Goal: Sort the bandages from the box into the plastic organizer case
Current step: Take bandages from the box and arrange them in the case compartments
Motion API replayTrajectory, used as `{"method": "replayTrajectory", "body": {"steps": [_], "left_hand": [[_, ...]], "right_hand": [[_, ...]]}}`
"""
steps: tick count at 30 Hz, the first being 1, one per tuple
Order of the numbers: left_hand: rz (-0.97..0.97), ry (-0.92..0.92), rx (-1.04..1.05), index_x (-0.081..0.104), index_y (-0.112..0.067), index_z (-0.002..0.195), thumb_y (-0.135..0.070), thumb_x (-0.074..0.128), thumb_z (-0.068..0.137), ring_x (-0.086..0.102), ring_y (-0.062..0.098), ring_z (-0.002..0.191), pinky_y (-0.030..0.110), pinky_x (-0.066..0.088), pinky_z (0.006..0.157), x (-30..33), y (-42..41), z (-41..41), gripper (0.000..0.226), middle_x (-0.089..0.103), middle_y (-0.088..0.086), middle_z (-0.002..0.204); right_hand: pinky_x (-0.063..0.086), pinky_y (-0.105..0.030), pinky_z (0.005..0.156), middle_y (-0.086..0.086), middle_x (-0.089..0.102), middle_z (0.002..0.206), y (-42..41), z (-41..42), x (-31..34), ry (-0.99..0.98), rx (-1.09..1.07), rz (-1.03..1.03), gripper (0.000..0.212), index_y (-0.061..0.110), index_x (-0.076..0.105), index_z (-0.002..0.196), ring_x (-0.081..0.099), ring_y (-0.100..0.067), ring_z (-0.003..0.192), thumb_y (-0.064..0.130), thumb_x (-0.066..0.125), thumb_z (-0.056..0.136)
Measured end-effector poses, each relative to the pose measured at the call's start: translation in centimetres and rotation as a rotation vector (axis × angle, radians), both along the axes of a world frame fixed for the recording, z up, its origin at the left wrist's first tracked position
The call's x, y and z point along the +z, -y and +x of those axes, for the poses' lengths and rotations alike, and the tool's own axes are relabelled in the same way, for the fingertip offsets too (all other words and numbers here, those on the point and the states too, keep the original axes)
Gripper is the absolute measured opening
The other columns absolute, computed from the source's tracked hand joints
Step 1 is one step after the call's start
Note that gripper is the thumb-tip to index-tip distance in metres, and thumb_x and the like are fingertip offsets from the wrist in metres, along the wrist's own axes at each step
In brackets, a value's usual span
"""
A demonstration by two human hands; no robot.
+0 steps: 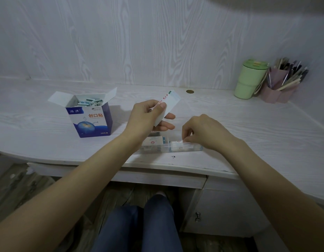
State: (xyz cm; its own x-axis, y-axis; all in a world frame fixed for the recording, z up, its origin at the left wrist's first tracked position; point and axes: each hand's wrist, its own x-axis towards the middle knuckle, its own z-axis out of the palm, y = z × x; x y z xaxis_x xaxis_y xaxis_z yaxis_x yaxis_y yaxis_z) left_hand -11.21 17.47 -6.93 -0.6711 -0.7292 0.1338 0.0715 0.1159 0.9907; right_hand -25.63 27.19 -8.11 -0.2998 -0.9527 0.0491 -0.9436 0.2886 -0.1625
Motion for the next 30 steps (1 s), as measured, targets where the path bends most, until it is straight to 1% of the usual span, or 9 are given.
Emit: {"method": "replayTrajectory", "body": {"steps": [2, 4, 9, 16, 19, 22, 26, 28, 30], "left_hand": [[0.0, 0.0, -0.002, 0.058, -0.025, 0.091, -0.021, 0.048, 0.099, 0.068, 0.015, 0.056, 0.02, 0.056, 0.055, 0.01, 0.04, 0.01, 0.014, 0.072, -0.005, 0.07], [-0.006, 0.001, -0.004, 0.058, -0.025, 0.09, -0.021, 0.047, 0.099, 0.068, 0.016, 0.057, 0.021, 0.056, 0.056, 0.05, 0.07, 0.04, 0.014, 0.072, -0.005, 0.07], [-0.013, -0.008, -0.003, 0.059, -0.023, 0.092, -0.021, 0.048, 0.099, 0.069, 0.017, 0.057, 0.022, 0.056, 0.056, 0.19, 0.19, 0.17, 0.013, 0.073, -0.003, 0.071], [-0.033, 0.017, -0.007, 0.059, -0.024, 0.09, -0.021, 0.047, 0.099, 0.067, 0.015, 0.054, 0.021, 0.055, 0.054, 0.25, 0.03, 0.33, 0.016, 0.073, -0.005, 0.071], [-0.064, 0.039, -0.008, 0.059, -0.026, 0.088, -0.022, 0.046, 0.099, 0.066, 0.014, 0.053, 0.022, 0.054, 0.054, 0.22, -0.02, 0.45, 0.017, 0.073, -0.008, 0.071], [-0.066, 0.038, -0.005, 0.059, -0.025, 0.088, -0.021, 0.046, 0.099, 0.065, 0.013, 0.051, 0.023, 0.054, 0.054, 0.22, 0.07, 0.58, 0.018, 0.073, -0.008, 0.071], [-0.067, 0.044, -0.007, 0.059, -0.025, 0.088, -0.021, 0.045, 0.1, 0.065, 0.012, 0.05, 0.021, 0.053, 0.052, 0.34, 0.23, 0.73, 0.018, 0.072, -0.01, 0.068], [-0.062, 0.049, -0.01, 0.059, -0.024, 0.087, -0.02, 0.046, 0.1, 0.065, 0.013, 0.05, 0.021, 0.053, 0.051, 0.37, 0.25, 0.77, 0.018, 0.072, -0.009, 0.068], [-0.059, 0.057, -0.015, 0.06, -0.023, 0.088, -0.02, 0.046, 0.099, 0.065, 0.013, 0.051, 0.021, 0.053, 0.051, 0.43, 0.34, 0.89, 0.018, 0.072, -0.007, 0.069]], "right_hand": [[0.053, -0.033, 0.068, 0.007, 0.068, 0.078, 0.18, 0.02, 0.09, -0.011, -0.005, 0.019, 0.01, 0.021, 0.072, 0.079, 0.062, -0.015, 0.079, 0.013, 0.066, 0.08], [0.054, -0.035, 0.071, 0.006, 0.069, 0.08, 0.28, 0.1, 0.24, -0.017, -0.008, 0.037, 0.011, 0.022, 0.072, 0.079, 0.063, -0.016, 0.08, 0.012, 0.066, 0.08], [0.052, -0.03, 0.068, 0.007, 0.068, 0.085, 0.45, 0.37, 0.58, -0.034, -0.013, 0.07, 0.01, 0.023, 0.073, 0.084, 0.062, -0.014, 0.082, 0.016, 0.066, 0.083], [0.047, -0.027, 0.064, 0.006, 0.069, 0.086, 0.61, 0.51, 0.53, -0.084, -0.004, 0.063, 0.007, 0.023, 0.072, 0.083, 0.062, -0.015, 0.082, 0.02, 0.065, 0.084], [0.043, -0.024, 0.061, 0.008, 0.068, 0.086, 0.63, 0.56, 0.45, -0.051, 0.017, 0.037, 0.006, 0.023, 0.07, 0.082, 0.062, -0.013, 0.079, 0.022, 0.065, 0.085], [0.05, -0.028, 0.067, 0.009, 0.07, 0.086, 0.67, 0.58, 0.24, 0.012, 0.033, 0.021, 0.007, 0.025, 0.071, 0.082, 0.061, -0.011, 0.078, 0.021, 0.066, 0.084], [0.052, -0.031, 0.07, 0.009, 0.069, 0.085, 0.9, 0.54, 0.12, 0.037, 0.046, 0.022, 0.006, 0.025, 0.072, 0.082, 0.062, -0.011, 0.08, 0.021, 0.067, 0.083], [0.05, -0.027, 0.067, 0.009, 0.07, 0.086, 0.95, 0.41, 0.19, 0.057, 0.045, 0.029, 0.004, 0.025, 0.072, 0.082, 0.062, -0.01, 0.079, 0.023, 0.068, 0.083], [0.047, -0.021, 0.064, 0.01, 0.069, 0.085, 0.75, 0.24, 0.47, 0.133, 0.039, 0.01, 0.003, 0.025, 0.072, 0.084, 0.061, -0.006, 0.074, 0.023, 0.071, 0.082]]}}
